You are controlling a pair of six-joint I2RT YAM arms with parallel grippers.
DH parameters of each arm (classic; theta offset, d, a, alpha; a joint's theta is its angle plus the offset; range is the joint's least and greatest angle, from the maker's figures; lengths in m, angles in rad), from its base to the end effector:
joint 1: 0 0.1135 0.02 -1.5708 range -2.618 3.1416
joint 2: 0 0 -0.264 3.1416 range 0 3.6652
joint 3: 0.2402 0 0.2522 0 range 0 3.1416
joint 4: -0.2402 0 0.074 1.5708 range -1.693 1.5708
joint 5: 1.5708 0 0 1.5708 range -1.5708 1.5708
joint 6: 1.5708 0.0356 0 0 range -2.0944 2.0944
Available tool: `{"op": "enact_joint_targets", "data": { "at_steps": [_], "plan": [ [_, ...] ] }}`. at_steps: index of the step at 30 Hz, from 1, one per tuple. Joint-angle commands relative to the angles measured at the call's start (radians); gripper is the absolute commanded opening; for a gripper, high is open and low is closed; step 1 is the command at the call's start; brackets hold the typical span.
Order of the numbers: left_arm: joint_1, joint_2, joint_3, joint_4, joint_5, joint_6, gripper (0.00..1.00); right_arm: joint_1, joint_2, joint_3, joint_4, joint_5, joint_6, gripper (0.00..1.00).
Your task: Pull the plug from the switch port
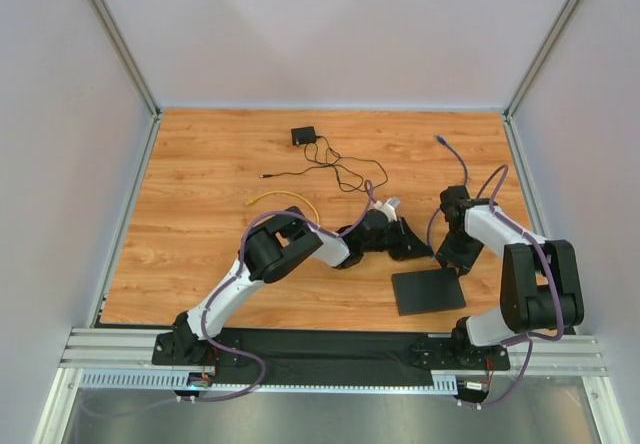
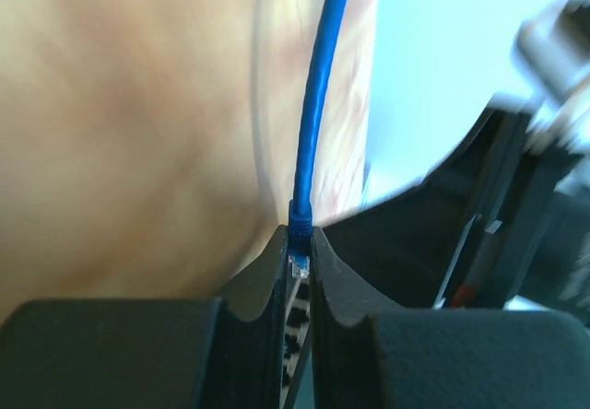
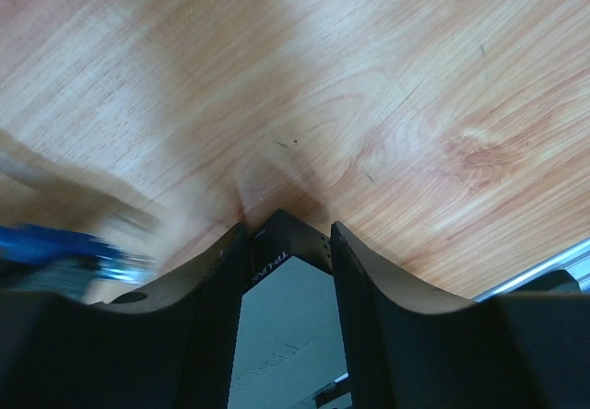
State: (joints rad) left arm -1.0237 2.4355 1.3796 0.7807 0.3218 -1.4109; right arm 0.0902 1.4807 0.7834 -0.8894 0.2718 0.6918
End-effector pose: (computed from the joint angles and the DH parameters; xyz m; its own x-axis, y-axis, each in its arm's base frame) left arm 0.2492 -0.4307 0.0719 -0.9787 -0.1936 -0.0684 0.0146 0.2663 -0.9638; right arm 0.2208 0.0104 0.1568 -0.8249 0.5424 -0.1590 0.5652 0.7960 -0.2169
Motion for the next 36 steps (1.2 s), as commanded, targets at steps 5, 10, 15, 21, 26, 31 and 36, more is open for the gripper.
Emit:
{"op": "enact_joint_targets", "data": {
  "at_steps": [5, 10, 15, 21, 26, 31, 36],
  "plan": [
    [0.063, 0.0, 0.041, 0.103, -0.052, -0.033, 0.0, 0.025, 0.036, -0.035, -0.006, 0.004, 0.002, 0.42],
    [0.062, -0.073, 0.024, 0.008, -0.04, 0.075, 0.0, 0.025, 0.024, -0.015, -0.017, 0.023, -0.003, 0.42],
    [0.066, -0.22, -0.072, -0.142, -0.049, 0.252, 0.0, 0.025, 0.012, 0.014, -0.029, 0.033, -0.006, 0.42],
    [0.115, -0.449, -0.174, -0.314, 0.071, 0.386, 0.0, 0.028, -0.016, 0.046, -0.032, 0.02, -0.04, 0.42],
    [0.136, -0.65, -0.169, -0.772, 0.109, 0.656, 0.0, 0.031, -0.074, 0.065, -0.022, 0.03, -0.057, 0.43],
    [0.137, -0.912, -0.235, -1.017, -0.004, 0.794, 0.0, 0.051, -0.125, 0.074, 0.01, 0.024, -0.066, 0.43],
    [0.137, -1.174, -0.238, -1.15, -0.11, 0.865, 0.0, 0.098, -0.119, 0.088, 0.033, 0.029, -0.064, 0.43]
  ]
}}
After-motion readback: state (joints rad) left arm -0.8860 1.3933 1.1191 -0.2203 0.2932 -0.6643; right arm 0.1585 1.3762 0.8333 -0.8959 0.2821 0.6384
